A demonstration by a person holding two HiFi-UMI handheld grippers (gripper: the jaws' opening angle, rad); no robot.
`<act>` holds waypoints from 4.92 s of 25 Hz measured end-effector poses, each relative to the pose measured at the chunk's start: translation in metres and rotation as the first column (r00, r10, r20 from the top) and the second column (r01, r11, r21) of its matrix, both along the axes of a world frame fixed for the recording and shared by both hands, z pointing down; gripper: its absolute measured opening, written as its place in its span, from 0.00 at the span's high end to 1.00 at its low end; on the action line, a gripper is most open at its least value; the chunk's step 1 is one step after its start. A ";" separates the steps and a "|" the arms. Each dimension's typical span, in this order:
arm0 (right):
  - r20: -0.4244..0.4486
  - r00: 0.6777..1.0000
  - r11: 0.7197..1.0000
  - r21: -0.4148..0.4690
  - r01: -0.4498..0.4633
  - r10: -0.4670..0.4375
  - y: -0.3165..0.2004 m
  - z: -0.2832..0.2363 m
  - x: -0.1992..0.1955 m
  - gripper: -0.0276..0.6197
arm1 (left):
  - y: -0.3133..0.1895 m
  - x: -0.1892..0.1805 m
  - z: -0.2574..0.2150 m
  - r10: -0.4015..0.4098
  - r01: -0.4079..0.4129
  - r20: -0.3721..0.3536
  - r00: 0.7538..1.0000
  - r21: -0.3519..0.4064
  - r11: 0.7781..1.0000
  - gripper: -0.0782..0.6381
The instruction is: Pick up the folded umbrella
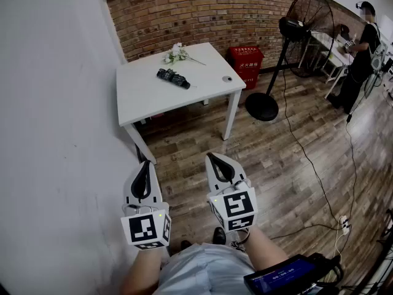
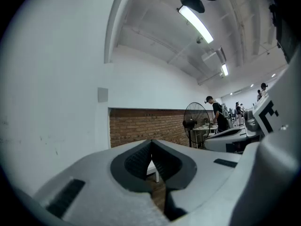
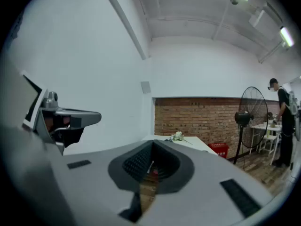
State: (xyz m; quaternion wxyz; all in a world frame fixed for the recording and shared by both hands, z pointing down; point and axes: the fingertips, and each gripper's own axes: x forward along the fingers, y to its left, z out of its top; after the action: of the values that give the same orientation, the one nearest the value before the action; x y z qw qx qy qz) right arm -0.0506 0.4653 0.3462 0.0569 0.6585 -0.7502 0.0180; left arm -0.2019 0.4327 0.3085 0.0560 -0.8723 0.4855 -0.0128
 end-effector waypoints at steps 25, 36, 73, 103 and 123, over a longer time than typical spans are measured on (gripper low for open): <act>0.010 0.990 0.990 -0.022 0.140 -0.140 -0.010 0.012 0.046 0.58 | 0.012 0.051 0.015 -0.105 0.105 0.016 0.994 -0.017 0.994 0.88; -0.003 0.993 0.992 -0.044 0.117 -0.117 -0.085 0.029 0.046 0.58 | -0.066 0.037 0.034 -0.117 0.118 0.027 0.993 -0.045 0.992 0.88; -0.043 0.999 1.000 -0.010 0.006 -0.007 -0.358 0.014 0.065 0.62 | -0.353 0.054 0.055 -0.006 0.008 0.017 1.000 -0.102 0.995 0.88; -0.004 0.972 0.971 -0.026 0.236 -0.237 -0.587 0.019 0.175 0.61 | -0.539 0.163 0.036 -0.231 0.235 0.070 0.970 -0.064 0.970 0.88; -0.036 0.927 0.924 -0.104 0.368 -0.374 -0.654 0.030 0.095 0.59 | -0.585 0.088 0.028 -0.348 0.351 0.039 0.937 -0.083 0.933 0.88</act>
State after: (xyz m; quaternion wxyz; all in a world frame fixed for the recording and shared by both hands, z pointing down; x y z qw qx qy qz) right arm 0.0443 -0.1888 0.3767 0.1111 0.5014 -0.8577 0.0247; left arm -0.1135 -0.1521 0.3367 0.0196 -0.7735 0.6311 -0.0544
